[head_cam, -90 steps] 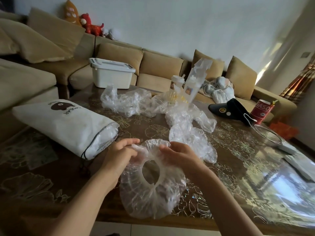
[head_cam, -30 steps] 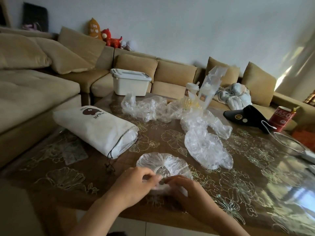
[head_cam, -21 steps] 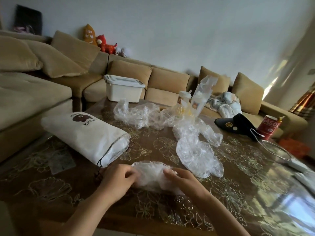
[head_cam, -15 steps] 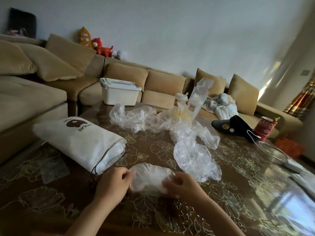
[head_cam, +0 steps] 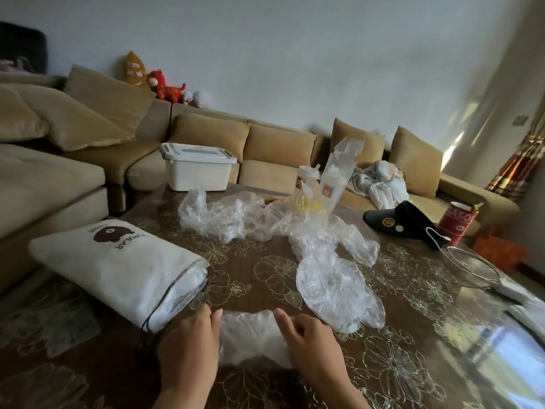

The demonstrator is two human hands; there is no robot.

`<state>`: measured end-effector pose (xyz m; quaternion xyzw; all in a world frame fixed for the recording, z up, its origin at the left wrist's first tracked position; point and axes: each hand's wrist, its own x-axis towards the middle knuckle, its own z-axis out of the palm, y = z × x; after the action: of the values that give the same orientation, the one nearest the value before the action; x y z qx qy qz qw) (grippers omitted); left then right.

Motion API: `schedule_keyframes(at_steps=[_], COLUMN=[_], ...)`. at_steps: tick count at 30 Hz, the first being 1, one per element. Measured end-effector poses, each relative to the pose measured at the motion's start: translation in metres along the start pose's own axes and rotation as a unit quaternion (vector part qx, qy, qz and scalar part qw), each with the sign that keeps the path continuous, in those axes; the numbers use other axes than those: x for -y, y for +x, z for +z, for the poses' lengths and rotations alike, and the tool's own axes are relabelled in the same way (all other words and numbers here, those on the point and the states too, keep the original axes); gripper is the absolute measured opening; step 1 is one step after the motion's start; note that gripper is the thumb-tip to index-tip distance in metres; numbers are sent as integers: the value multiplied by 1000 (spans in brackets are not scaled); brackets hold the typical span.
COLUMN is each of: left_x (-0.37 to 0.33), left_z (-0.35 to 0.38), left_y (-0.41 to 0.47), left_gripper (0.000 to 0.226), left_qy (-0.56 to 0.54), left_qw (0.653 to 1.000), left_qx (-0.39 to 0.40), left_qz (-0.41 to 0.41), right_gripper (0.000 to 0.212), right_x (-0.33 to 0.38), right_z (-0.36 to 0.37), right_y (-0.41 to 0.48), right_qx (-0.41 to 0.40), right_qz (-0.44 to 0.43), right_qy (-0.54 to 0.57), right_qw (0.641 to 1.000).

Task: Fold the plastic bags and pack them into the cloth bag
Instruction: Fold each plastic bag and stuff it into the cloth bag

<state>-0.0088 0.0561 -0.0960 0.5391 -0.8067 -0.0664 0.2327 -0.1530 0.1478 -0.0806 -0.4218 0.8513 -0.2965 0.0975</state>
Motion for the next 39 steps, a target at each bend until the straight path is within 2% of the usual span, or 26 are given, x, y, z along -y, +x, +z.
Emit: schedule_keyframes(at_steps=[6,10,12,14,17,19,25,27,30,33,35,37,39], left_x=[-17,-18,-13,-9,-8,-6,1,-2,-10,-19,-24,-22,-19], left_z=[2,3,4,7,5,3,-4,-13,-22,-15,-7,0,6], left_y=[-2,0,2,6,15,16,-1,-7,-11,-9,-10,-14,-13], left_gripper=[44,42,38,34,42,42,22,17,28,33,42,59,105], left_qy=[102,106,53,-83,-272,-299,-176,-99,-32,-87,-56,-4,19], left_qw=[995,994,998,994,950,938,979,993,999,985,974,968,962], left_qx=[10,9,14,1,24,36,13,1,-18,-23,52,166,219], left_qz=[-11,-26,-42,-74,-154,-174,-105,-69,-5,144,214,187,160], right_gripper=[30,33,35,36,35,34,28,25,16,41,71,103,106], right_x=[-9,-5,-4,-5,-7,-9,-14,-18,-14,-11,-12,-20,-24], right_z=[9,16,18,18,14,13,11,12,15,21,24,23,19], right_y=[10,14,15,13,10,7,7,8,3,-2,-4,-6,-5], right_qx=[-64,-48,-52,-67,-78,-85,-108,-136,-151,-127,-44,55,88], right_qz=[-8,0,7,4,4,-1,-19,-63,-152,-227,-237,-202,-176], right_qy=[-62,-142,-153,-136,-124,-128,-137,-138,-73,-97,-140,-154,-162], right_qw=[996,989,987,988,989,988,985,979,974,961,960,966,967])
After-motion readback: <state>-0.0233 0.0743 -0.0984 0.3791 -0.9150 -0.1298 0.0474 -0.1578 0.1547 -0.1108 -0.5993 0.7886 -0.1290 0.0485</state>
